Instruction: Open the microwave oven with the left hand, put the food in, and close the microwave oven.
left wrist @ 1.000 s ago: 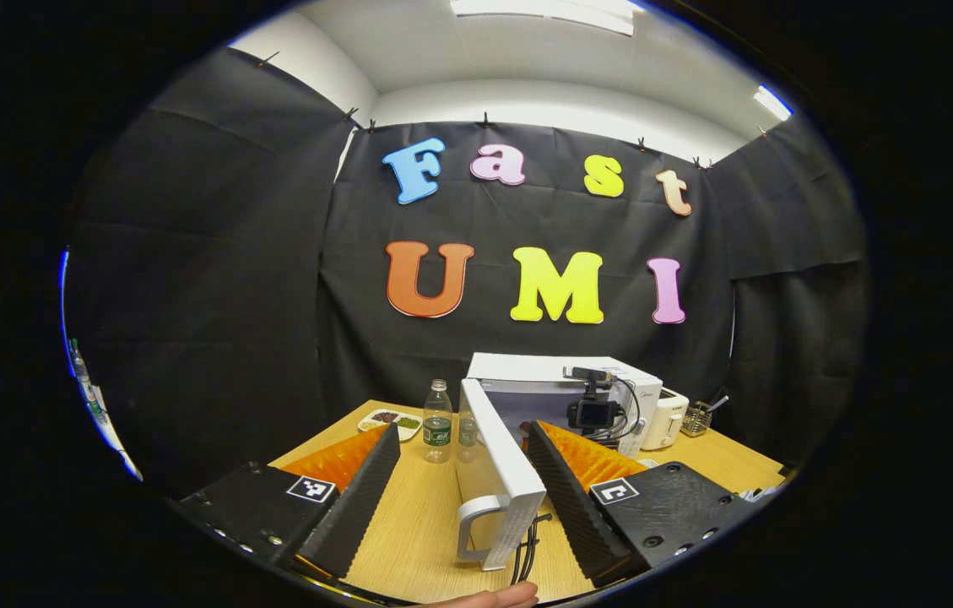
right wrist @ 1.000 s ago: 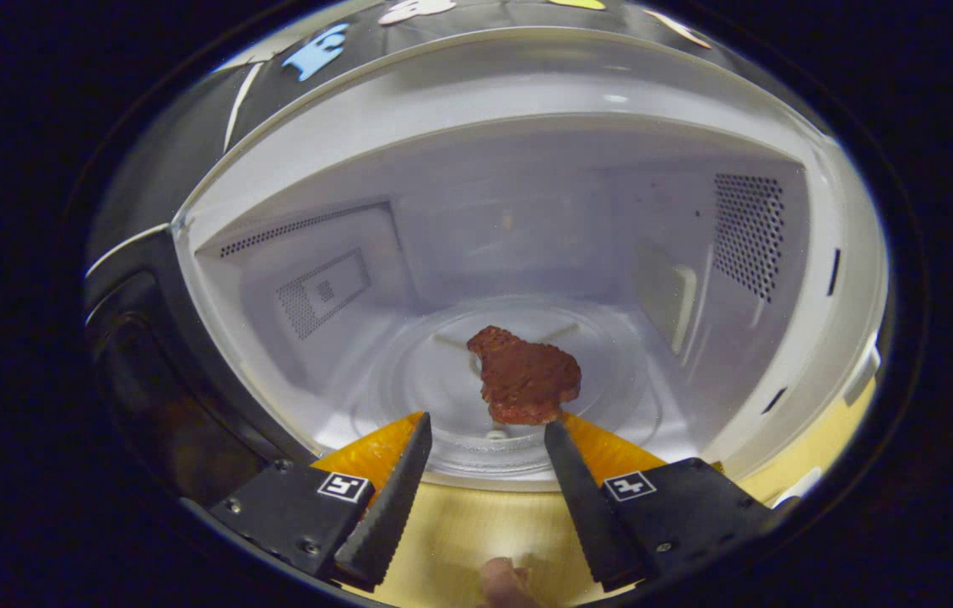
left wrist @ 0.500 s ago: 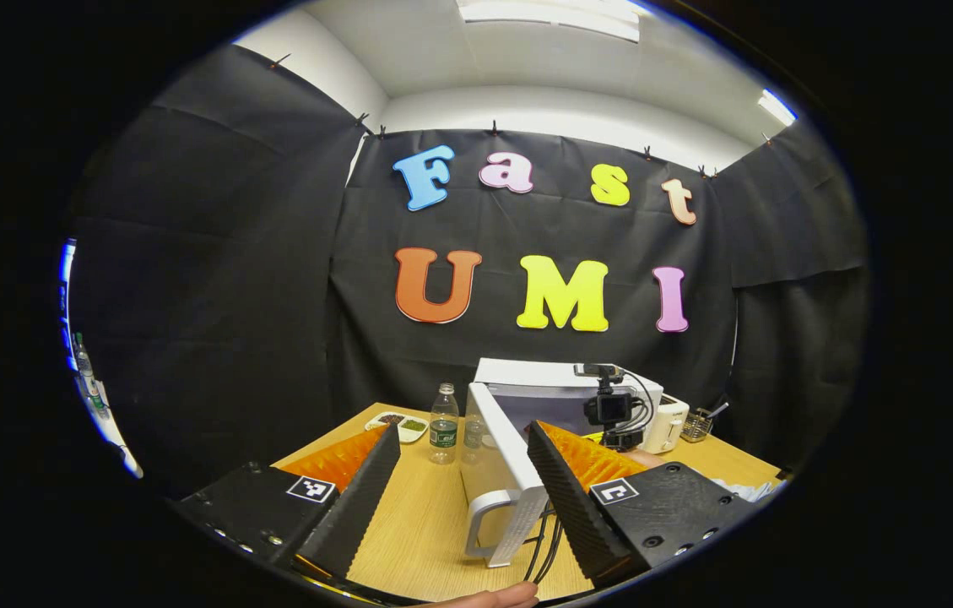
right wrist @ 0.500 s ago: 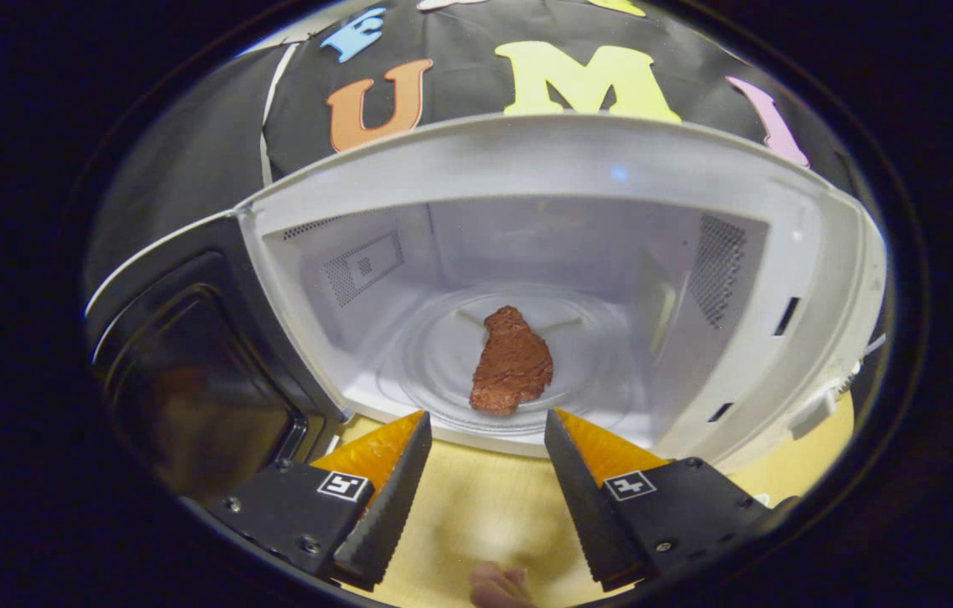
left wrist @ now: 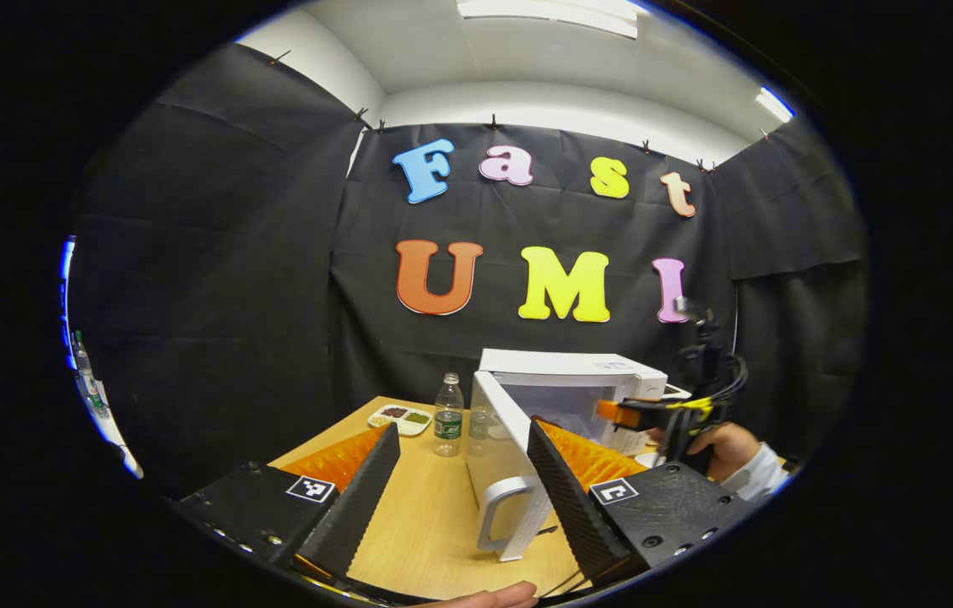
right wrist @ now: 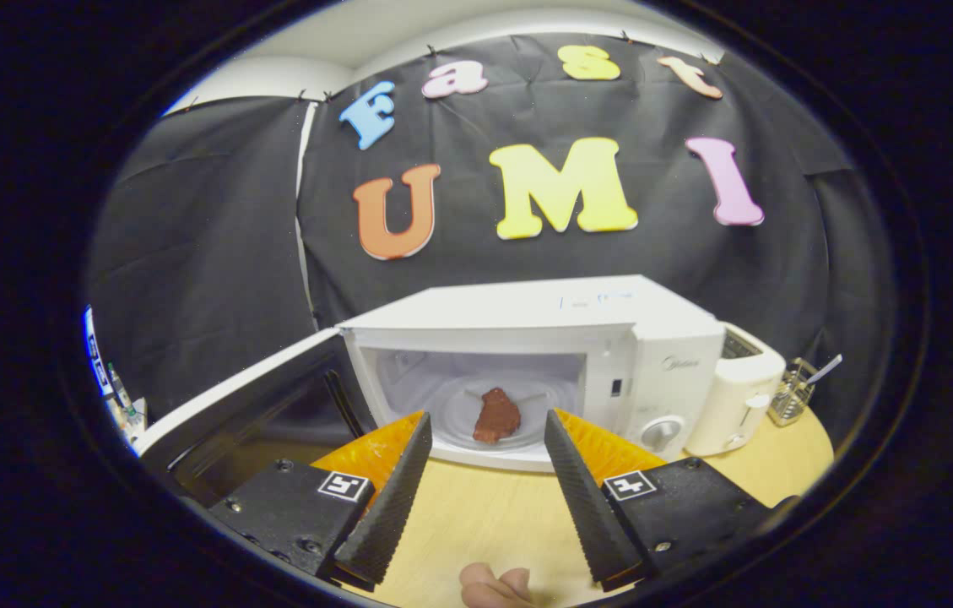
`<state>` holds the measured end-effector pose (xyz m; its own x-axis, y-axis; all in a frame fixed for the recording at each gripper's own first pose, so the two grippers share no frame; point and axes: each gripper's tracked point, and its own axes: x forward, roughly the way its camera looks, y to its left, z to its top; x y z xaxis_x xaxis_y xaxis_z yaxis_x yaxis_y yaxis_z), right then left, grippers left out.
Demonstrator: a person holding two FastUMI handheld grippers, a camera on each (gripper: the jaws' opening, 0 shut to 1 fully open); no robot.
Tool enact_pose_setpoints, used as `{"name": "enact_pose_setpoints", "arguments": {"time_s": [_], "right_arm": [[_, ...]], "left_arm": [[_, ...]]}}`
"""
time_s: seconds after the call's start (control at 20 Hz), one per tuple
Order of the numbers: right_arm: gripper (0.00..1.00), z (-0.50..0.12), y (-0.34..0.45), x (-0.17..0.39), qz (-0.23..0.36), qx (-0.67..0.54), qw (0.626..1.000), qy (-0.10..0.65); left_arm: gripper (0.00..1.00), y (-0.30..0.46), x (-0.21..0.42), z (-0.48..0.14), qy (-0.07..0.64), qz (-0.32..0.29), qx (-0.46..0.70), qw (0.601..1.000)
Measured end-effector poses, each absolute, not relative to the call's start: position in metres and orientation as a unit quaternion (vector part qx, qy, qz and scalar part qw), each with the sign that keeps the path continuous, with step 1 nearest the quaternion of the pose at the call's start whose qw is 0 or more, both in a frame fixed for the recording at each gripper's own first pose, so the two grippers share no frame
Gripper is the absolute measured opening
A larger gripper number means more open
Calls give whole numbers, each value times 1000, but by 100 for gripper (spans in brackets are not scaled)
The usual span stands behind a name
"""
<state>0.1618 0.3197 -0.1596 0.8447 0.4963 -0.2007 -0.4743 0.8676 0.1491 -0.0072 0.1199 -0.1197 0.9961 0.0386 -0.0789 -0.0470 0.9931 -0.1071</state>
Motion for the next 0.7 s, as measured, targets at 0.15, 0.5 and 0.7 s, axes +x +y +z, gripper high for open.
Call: {"name": "enact_pose_setpoints", "arguments": {"time_s": [0.15, 0.5, 0.7], "right_arm": [[87, -119, 276, 125, 221, 42, 972, 60], [86, -55, 184, 33, 192, 88, 977, 17], [87, -26, 128, -7, 151, 67, 986, -16]], "left_arm": [[94, 132, -5, -136, 48, 28, -43, 998], [94, 141, 9, -183, 76, 21, -48, 996], [94, 151, 22, -194, 65, 23, -45, 997]]}}
